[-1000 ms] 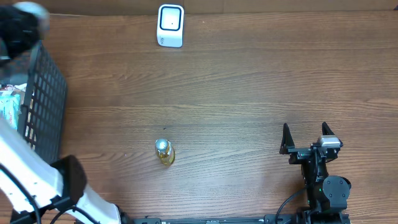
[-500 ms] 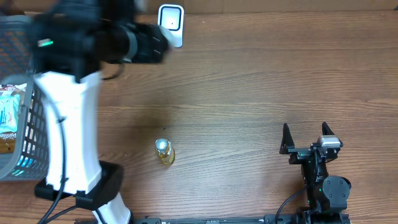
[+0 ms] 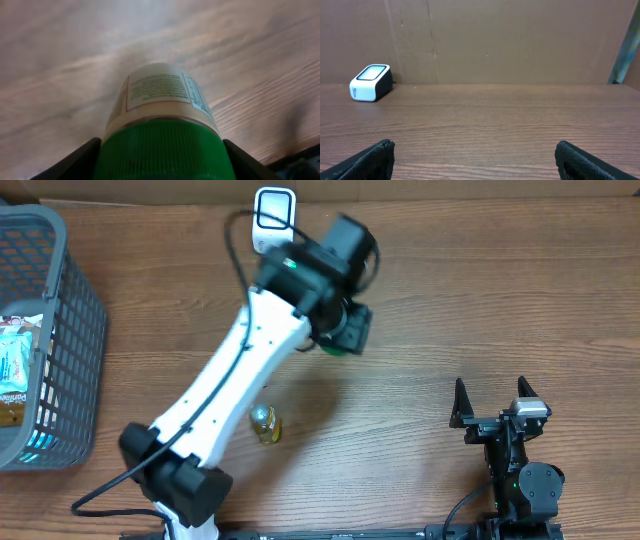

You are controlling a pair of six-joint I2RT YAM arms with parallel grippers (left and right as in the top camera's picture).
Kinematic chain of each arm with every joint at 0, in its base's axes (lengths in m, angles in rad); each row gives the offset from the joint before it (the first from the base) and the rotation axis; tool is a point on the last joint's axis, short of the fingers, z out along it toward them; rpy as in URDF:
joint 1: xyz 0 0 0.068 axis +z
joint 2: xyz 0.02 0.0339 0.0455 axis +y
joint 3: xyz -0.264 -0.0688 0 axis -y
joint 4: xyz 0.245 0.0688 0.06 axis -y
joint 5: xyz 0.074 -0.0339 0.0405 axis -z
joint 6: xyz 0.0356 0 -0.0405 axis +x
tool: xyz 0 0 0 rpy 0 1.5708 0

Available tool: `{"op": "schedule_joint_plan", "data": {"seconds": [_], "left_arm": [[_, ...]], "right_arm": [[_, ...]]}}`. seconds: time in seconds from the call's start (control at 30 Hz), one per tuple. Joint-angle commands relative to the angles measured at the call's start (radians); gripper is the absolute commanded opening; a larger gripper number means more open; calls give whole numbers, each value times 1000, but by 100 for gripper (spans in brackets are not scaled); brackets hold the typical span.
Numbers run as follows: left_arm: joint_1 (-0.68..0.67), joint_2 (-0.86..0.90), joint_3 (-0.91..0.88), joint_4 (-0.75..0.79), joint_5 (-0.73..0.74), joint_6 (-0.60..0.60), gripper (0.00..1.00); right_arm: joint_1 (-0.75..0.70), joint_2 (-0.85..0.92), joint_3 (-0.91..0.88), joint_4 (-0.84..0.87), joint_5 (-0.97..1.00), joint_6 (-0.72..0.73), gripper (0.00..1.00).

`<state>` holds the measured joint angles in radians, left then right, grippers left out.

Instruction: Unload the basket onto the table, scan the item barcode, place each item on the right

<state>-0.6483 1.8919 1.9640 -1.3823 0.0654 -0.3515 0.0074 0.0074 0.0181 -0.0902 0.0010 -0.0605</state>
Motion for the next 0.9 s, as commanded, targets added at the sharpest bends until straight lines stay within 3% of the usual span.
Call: {"op": "schedule_joint_plan", "data": {"seconds": [0.0,0.13,0.3,0.4,0.57,0.73,0.83,0.87], "left_arm": [[-43,-14,-116,56,-50,-58,59],[-90,-2,-218,84,-133,-145,59],[-127,13,-278,144,-158,-298,72],[-145,14,-326,225,-159,-370,62],[-151,16,-424,332,-158,-541,59],[-151,16,-472,343,-154,-664,60],[-151,16,-472,346,-145,-665,100],[-151,16,-472,346,-143,-648,100]], "right_arm": [[5,-5,-10,6,4,-4,100],[5,-5,-10,6,4,-4,100],[5,-5,-10,6,5,-4,100],[5,-5,-10,6,4,-4,100],[5,-5,-10,6,4,-4,100],[5,-5,-10,6,4,-4,100],[5,-5,-10,6,4,-4,100],[5,-5,-10,6,4,-4,100]]}}
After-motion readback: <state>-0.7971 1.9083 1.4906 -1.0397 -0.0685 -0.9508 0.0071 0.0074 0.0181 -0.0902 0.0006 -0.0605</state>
